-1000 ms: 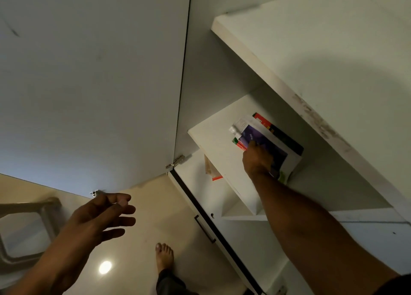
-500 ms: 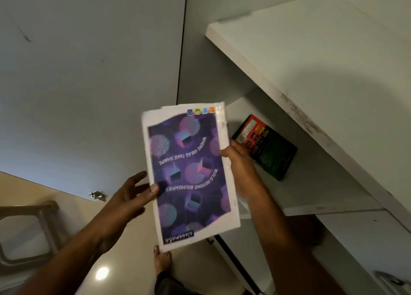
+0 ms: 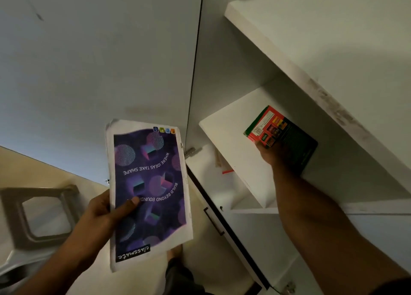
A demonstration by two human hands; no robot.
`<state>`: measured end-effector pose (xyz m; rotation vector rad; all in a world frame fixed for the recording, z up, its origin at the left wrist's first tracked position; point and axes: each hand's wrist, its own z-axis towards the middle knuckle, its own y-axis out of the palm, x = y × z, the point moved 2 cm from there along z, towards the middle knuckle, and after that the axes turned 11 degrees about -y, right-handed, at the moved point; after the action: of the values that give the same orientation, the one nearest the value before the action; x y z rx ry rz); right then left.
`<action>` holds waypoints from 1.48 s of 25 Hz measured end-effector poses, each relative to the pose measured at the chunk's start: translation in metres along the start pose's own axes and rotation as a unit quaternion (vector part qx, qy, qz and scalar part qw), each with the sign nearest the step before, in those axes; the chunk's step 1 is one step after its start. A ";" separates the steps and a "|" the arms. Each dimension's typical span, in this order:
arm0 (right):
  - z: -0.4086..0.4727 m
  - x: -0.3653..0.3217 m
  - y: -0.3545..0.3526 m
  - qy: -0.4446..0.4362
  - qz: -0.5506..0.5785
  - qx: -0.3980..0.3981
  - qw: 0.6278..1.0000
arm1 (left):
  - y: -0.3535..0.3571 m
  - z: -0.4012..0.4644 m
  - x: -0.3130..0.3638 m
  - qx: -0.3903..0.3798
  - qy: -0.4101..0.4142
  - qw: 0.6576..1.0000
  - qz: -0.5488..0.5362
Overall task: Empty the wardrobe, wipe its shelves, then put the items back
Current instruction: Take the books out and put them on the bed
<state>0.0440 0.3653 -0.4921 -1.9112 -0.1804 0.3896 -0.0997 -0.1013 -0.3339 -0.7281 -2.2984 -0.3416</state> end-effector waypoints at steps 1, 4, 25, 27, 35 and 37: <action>-0.007 0.000 0.004 -0.001 -0.002 0.003 1.000 | -0.006 -0.001 -0.002 0.010 0.008 1.000 0.023; -0.040 -0.017 0.014 -0.020 -0.046 -0.002 0.999 | -0.023 0.000 -0.011 0.037 0.009 0.998 0.040; -0.252 -0.109 -0.030 -0.351 -0.008 0.138 0.926 | -0.193 -0.113 -0.124 0.214 0.080 0.965 -0.130; -0.315 -0.134 -0.026 -0.389 0.106 0.044 0.914 | -0.221 -0.141 -0.142 0.235 0.098 0.952 -0.170; -0.551 -0.286 0.068 -0.355 0.401 -0.368 0.760 | -0.317 -0.257 -0.216 0.172 0.096 0.904 -0.380; -0.607 -0.319 0.089 -0.331 0.429 -0.435 0.719 | -0.334 -0.280 -0.243 0.197 0.107 0.889 -0.400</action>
<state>-0.0454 -0.2983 -0.3204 -2.6037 0.1186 1.9216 0.0013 -0.5897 -0.3105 0.4723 -2.2423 -0.2792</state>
